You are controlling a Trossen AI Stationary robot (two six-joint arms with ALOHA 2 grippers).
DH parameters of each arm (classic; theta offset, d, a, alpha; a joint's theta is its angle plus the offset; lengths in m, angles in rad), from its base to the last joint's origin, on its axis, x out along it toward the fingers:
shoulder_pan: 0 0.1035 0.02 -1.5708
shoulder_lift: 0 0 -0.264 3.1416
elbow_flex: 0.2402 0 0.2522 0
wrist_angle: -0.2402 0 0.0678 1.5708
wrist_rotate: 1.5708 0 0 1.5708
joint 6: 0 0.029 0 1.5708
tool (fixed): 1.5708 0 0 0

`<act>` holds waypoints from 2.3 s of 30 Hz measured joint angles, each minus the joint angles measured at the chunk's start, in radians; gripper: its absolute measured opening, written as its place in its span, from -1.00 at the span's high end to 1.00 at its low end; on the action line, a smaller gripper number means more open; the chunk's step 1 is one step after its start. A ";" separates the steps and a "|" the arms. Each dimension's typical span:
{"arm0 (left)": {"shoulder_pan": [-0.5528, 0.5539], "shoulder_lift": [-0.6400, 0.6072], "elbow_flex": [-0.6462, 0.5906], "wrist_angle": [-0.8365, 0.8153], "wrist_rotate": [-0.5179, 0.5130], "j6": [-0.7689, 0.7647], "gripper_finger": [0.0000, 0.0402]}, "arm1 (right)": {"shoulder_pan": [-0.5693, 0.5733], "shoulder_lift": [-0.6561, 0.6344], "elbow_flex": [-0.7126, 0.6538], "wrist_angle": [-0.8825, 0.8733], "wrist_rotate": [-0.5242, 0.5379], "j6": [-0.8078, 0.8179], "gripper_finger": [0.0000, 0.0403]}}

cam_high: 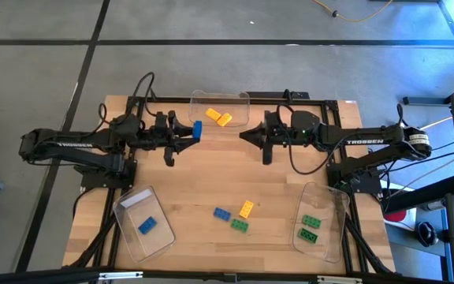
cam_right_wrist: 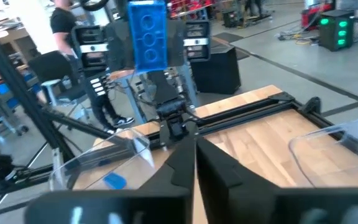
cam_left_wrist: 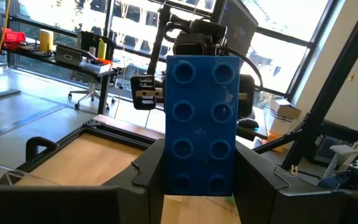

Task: Sort & place blocks by color
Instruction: Put the top blue game piece into the bottom left transparent bin

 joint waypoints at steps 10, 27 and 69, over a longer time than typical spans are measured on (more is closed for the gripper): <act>0.000 0.000 0.000 0.000 0.000 0.000 0.35 | 0.000 0.000 0.000 0.000 -0.021 -0.004 0.99; -0.082 0.001 0.188 -0.590 0.108 -0.108 0.35 | -0.001 0.000 0.000 -0.020 -0.019 -0.005 1.00; -1.125 0.597 0.231 -1.245 -0.055 -1.429 0.30 | -0.062 0.000 0.000 -0.140 -0.047 -0.007 1.00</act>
